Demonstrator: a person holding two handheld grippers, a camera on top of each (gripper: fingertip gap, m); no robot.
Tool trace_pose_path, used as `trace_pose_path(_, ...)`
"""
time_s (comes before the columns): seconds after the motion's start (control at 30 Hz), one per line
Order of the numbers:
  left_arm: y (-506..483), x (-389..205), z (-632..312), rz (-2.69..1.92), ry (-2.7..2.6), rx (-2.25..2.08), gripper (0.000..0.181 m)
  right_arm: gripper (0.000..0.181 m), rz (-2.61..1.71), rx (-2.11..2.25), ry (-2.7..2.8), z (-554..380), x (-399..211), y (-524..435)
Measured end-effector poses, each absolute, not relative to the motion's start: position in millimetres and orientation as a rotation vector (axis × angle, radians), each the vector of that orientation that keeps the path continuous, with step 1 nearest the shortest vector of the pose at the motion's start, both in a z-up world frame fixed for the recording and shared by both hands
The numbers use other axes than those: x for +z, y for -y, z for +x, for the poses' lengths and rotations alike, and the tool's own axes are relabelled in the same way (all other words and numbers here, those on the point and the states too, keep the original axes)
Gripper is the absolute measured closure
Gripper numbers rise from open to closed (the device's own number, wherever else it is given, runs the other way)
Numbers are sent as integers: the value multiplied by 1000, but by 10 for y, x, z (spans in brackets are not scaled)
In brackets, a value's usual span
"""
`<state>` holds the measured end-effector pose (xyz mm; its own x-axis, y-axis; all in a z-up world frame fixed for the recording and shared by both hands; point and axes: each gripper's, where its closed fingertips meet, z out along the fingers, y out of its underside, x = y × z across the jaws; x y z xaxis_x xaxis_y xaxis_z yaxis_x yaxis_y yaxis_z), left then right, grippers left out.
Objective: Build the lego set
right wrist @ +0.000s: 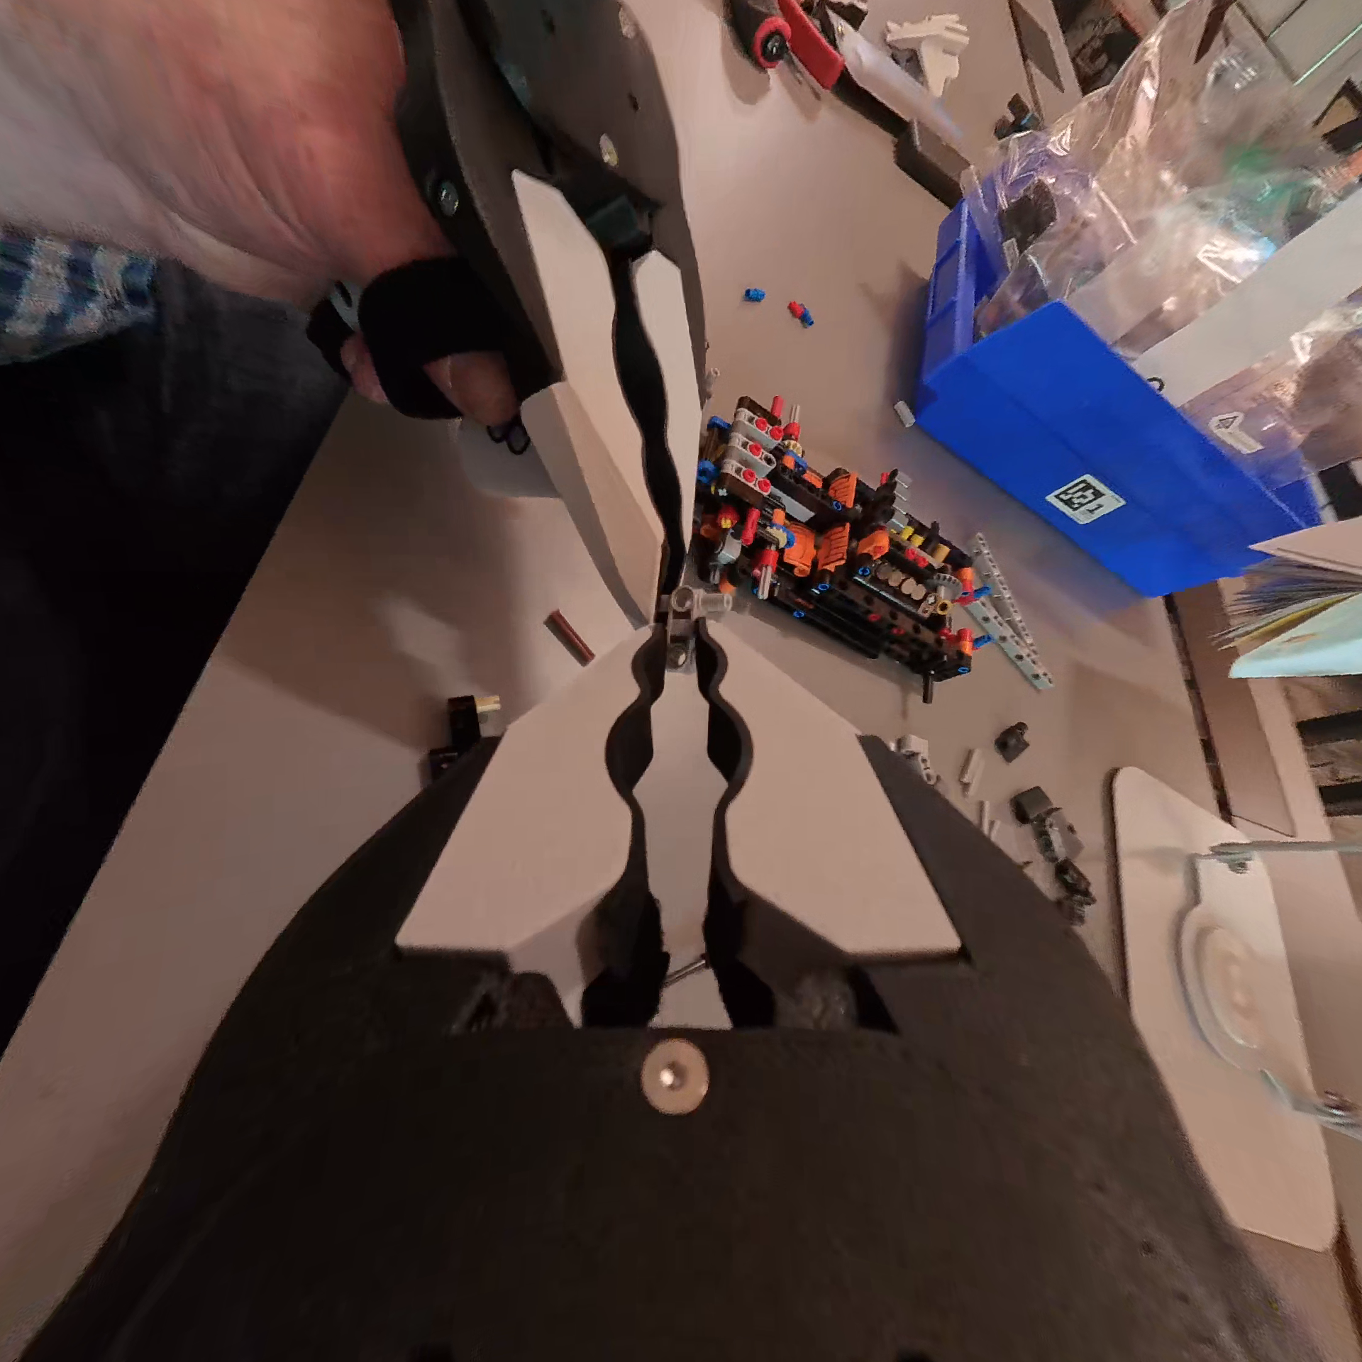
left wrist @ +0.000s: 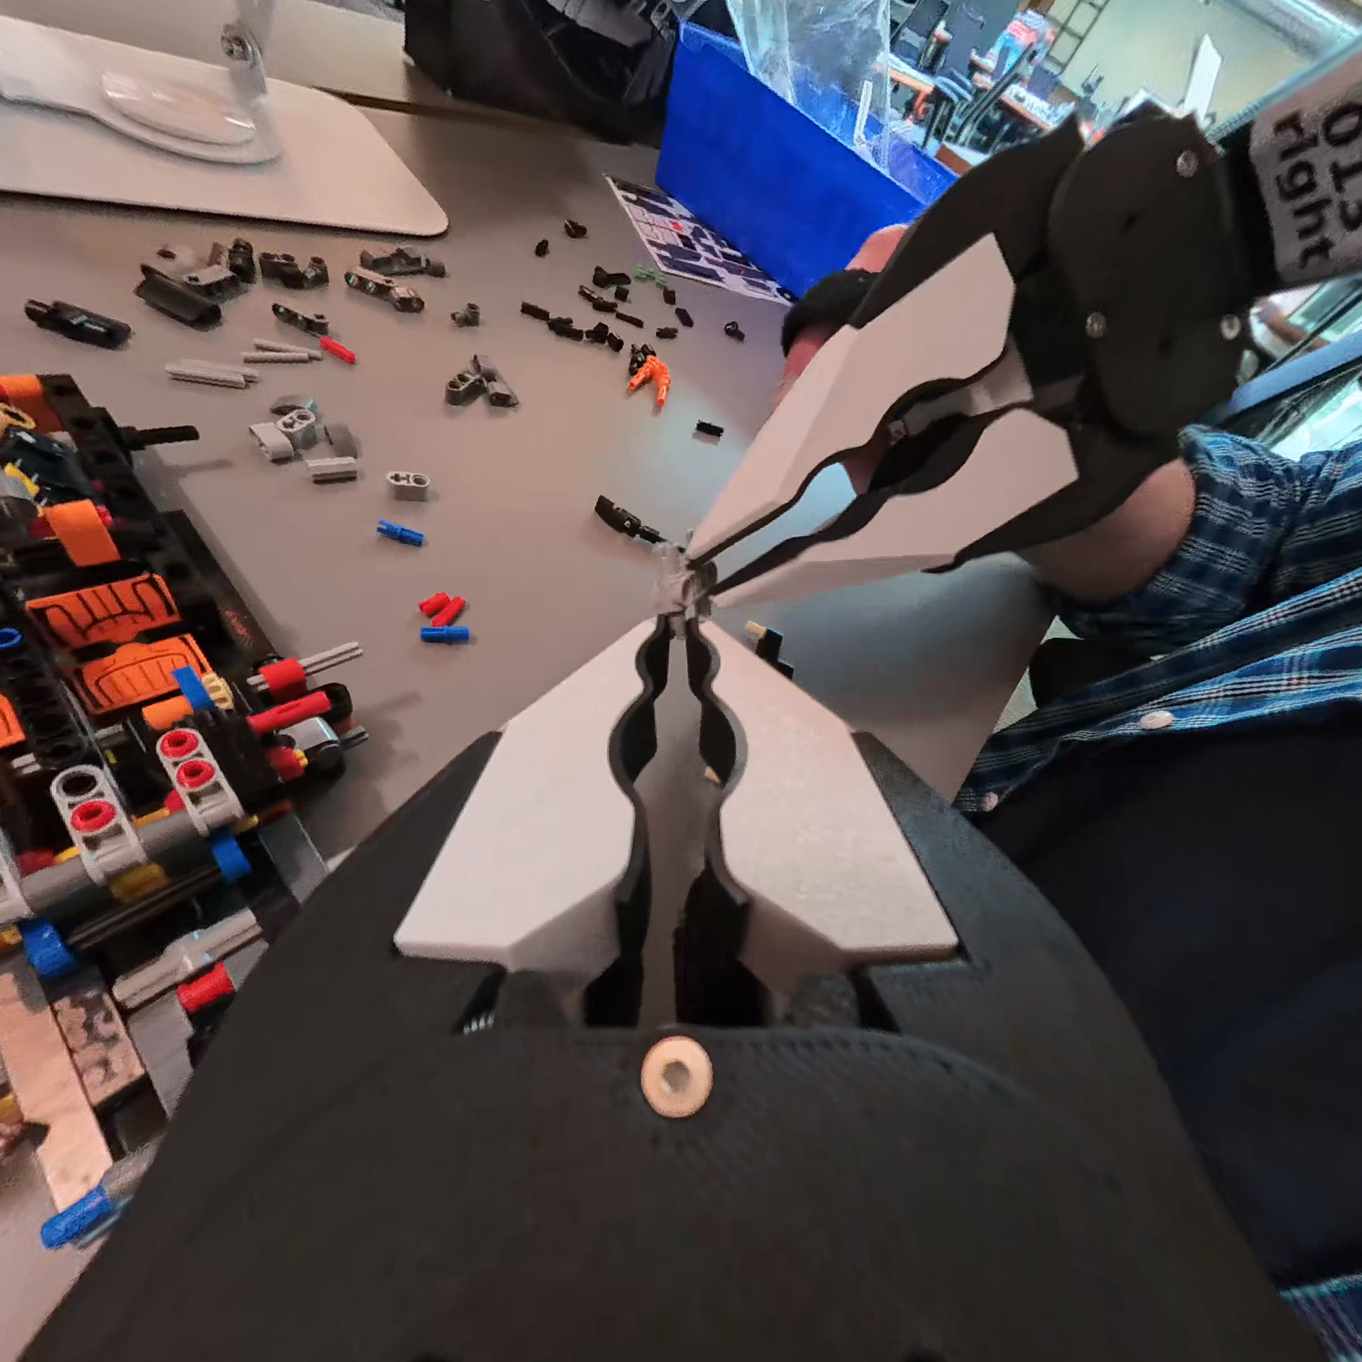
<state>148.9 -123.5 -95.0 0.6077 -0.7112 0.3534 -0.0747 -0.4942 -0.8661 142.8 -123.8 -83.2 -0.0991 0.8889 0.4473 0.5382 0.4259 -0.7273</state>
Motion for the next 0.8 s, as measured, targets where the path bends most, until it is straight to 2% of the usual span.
trace_pose_path(0.03,1244,-919,1495,-1927,-631,-913,178,175,-1250,528,1755,1435,-795,1245)
trace_pose_path(0.27,1295,-772,1500,-1827,-709,-836,178,156,-1435,823,1666,1456,-663,1247)
trace_pose_path(0.4,1351,-778,1497,-1808,-780,-779,178,174,-1535,1042,1686,1402,-720,1370)
trace_pose_path(0.53,1424,-804,1385,-1822,-797,-737,177,176,-1574,1132,1701,1309,-734,1452)
trace_pose_path(0.8,1585,-981,477,-1991,-572,-454,154,176,-1628,965,1745,1069,-964,1298)
